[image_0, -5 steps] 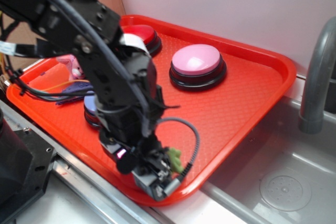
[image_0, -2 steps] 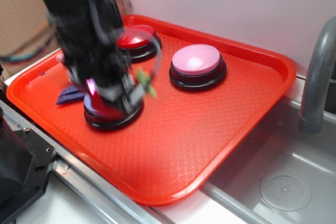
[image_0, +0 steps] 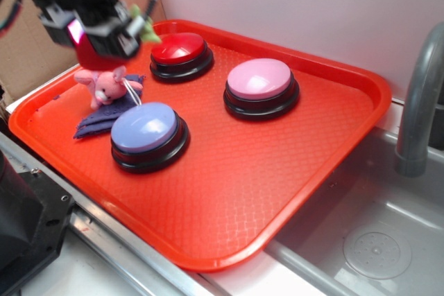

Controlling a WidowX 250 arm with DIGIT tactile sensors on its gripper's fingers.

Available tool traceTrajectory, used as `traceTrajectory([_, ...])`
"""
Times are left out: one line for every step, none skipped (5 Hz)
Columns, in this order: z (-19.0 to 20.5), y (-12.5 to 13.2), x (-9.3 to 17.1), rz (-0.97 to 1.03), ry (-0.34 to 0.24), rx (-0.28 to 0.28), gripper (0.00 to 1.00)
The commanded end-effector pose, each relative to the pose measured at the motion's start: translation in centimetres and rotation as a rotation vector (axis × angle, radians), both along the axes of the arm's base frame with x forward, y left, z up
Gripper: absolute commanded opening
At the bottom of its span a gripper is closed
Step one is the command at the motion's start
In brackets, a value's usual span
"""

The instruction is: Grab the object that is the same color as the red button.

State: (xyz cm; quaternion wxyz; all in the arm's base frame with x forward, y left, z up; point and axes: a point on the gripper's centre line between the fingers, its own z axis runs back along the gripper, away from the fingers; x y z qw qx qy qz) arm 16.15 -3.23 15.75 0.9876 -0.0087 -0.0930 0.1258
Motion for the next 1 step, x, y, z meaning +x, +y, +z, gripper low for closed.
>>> traceTrajectory([1.87,1.09,0.64,0.06,-0.022,0.056,0.0])
